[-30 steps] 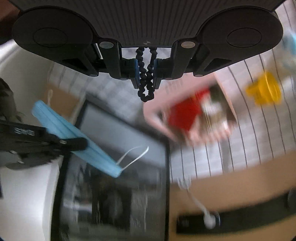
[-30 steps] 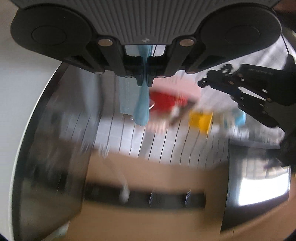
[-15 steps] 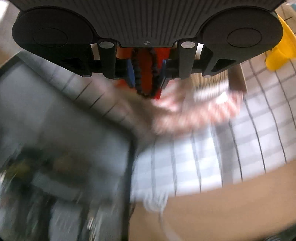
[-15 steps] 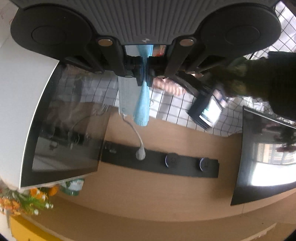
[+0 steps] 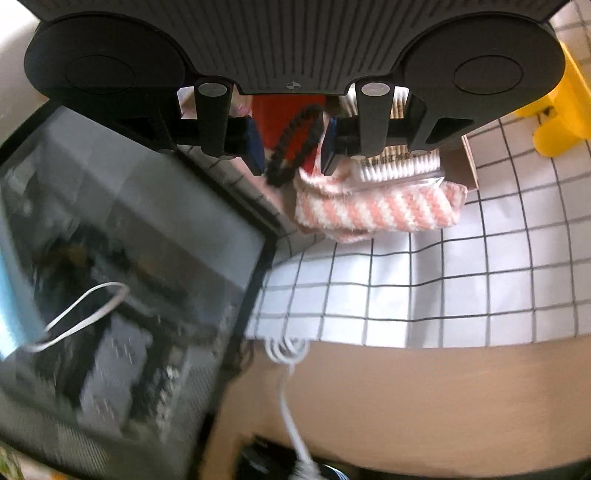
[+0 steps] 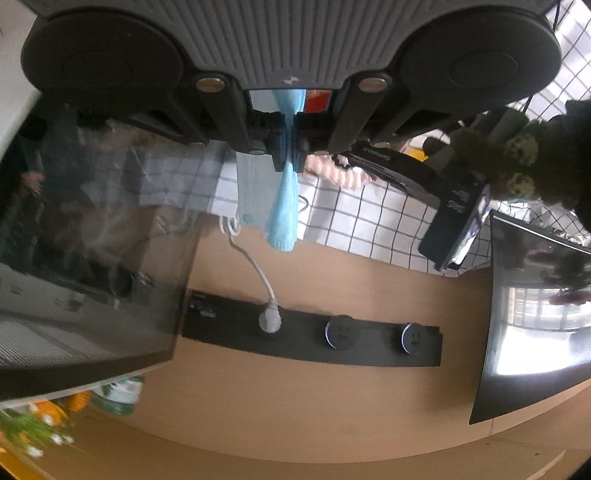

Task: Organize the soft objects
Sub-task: 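Drop the bracelet into the pink box with the left tool while the right tool lowers the mask there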

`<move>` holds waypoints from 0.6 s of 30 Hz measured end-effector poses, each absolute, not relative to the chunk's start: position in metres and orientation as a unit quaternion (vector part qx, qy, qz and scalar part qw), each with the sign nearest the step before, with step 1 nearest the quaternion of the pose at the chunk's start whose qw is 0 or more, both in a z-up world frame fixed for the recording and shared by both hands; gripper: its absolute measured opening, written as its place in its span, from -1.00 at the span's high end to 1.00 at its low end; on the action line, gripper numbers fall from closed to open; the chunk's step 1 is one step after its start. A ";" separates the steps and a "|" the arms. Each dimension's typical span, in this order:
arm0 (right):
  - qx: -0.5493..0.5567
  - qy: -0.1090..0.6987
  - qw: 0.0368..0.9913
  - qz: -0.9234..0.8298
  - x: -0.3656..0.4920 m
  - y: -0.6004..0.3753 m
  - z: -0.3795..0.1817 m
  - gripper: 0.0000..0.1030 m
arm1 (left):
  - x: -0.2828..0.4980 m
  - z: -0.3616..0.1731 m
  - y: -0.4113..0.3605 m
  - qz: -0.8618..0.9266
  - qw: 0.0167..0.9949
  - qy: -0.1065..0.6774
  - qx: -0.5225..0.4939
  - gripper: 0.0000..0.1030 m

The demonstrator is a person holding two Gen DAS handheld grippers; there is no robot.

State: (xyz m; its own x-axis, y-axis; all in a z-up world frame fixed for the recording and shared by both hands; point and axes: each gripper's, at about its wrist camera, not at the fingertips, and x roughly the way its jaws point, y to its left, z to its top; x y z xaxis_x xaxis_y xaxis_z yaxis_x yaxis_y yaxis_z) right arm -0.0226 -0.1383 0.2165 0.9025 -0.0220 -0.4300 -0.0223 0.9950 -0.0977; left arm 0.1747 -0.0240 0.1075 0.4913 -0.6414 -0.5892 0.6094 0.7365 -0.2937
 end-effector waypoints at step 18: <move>0.082 0.179 0.980 0.028 0.080 -0.145 0.238 0.93 | 0.166 0.136 0.072 -0.335 0.870 0.299 -0.205 0.28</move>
